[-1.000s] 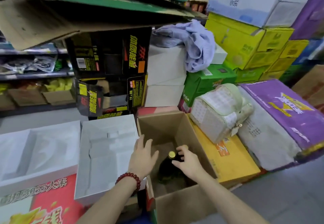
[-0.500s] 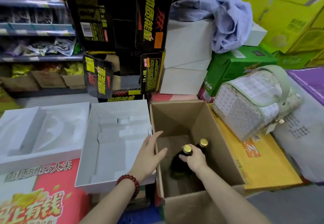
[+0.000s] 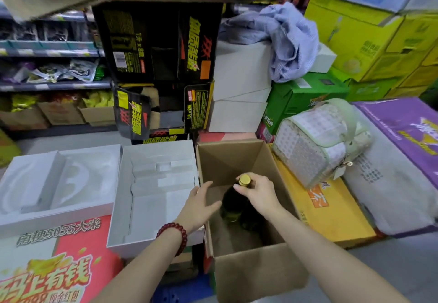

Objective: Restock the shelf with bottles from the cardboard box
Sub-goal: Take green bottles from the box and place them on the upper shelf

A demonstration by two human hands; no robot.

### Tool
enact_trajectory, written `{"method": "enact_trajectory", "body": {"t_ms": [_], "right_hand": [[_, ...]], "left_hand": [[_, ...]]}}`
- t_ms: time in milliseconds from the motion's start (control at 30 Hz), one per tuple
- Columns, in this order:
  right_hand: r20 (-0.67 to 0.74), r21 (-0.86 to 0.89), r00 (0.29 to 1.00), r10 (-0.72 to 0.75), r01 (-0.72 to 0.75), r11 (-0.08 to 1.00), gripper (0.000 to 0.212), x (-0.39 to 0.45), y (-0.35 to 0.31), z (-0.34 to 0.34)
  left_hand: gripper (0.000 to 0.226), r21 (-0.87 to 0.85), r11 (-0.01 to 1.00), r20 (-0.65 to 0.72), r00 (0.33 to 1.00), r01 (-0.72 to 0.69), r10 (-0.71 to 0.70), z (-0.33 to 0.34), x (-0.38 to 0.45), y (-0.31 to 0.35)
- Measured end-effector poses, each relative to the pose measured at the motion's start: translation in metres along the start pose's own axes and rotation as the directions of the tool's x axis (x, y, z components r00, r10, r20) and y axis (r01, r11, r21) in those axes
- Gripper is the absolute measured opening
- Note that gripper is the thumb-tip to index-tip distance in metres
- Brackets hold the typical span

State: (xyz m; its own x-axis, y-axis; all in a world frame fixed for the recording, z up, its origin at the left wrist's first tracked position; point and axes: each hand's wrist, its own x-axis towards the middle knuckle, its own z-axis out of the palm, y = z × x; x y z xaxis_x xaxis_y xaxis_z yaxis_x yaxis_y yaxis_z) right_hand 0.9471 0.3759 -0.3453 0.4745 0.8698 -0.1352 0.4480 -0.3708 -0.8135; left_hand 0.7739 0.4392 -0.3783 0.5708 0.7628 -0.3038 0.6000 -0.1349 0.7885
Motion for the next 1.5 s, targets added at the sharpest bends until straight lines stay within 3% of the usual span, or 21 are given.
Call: {"method": "enact_trajectory", "body": {"t_ms": [167,300,400,500,667,767,900,1033,1167,1300,1367,1500], "right_hand": [[-0.073,0.151,0.992,-0.103,0.113,0.982,0.016,-0.003,-0.063,-0.053],[-0.126,0.216,0.976,-0.178,0.203,0.955,0.011,-0.007,-0.11,-0.096],[-0.224,0.203,0.948,-0.225,0.271,0.941,0.022,-0.013,-0.143,-0.127],[-0.411,0.122,0.88,-0.238,0.312,0.942,0.034,-0.023,-0.174,-0.154],[-0.611,-0.055,0.767,-0.199,0.21,0.976,0.044,-0.049,-0.211,-0.193],[-0.612,-0.105,0.772,-0.172,0.136,0.985,0.042,-0.069,-0.224,-0.216],[-0.578,-0.014,0.813,-0.068,0.073,0.997,0.048,-0.098,-0.227,-0.231],[-0.541,0.215,0.84,0.046,0.085,0.973,0.048,-0.144,-0.207,-0.206],[-0.63,0.488,0.747,0.211,0.171,0.856,0.045,-0.188,-0.193,-0.17],[-0.707,0.507,0.643,0.294,0.171,0.845,0.019,-0.244,-0.203,-0.151],[-0.739,0.493,0.588,0.328,0.141,0.858,0.022,-0.277,-0.208,-0.144],[-0.82,0.445,0.451,0.353,0.113,0.889,0.029,-0.347,-0.22,-0.13]], "left_hand": [[0.079,0.103,0.994,0.035,0.998,0.042,-0.046,-0.019,-0.008,0.046],[0.095,0.163,0.985,0.112,0.993,-0.046,0.028,-0.033,-0.009,0.088],[0.086,-0.129,0.986,0.287,0.948,-0.104,0.137,-0.041,-0.016,0.123],[0.076,-0.368,0.92,0.329,0.907,-0.132,0.262,-0.042,-0.031,0.159],[0.054,-0.459,0.855,0.292,0.867,-0.243,0.404,-0.038,-0.043,0.208],[0.055,-0.439,0.858,0.301,0.857,-0.267,0.42,-0.036,-0.046,0.228],[0.049,-0.44,0.851,0.371,0.806,-0.286,0.462,-0.034,-0.058,0.243],[0.042,-0.525,0.812,0.484,0.696,-0.254,0.531,-0.037,-0.084,0.252],[0.042,-0.553,0.806,0.587,0.586,-0.214,0.558,-0.035,-0.116,0.248],[0.035,-0.539,0.822,0.692,0.46,-0.183,0.556,-0.021,-0.153,0.235],[0.029,-0.535,0.824,0.725,0.399,-0.185,0.561,-0.015,-0.174,0.229],[0.047,-0.521,0.83,0.791,0.255,-0.198,0.557,-0.004,-0.224,0.227]]}}
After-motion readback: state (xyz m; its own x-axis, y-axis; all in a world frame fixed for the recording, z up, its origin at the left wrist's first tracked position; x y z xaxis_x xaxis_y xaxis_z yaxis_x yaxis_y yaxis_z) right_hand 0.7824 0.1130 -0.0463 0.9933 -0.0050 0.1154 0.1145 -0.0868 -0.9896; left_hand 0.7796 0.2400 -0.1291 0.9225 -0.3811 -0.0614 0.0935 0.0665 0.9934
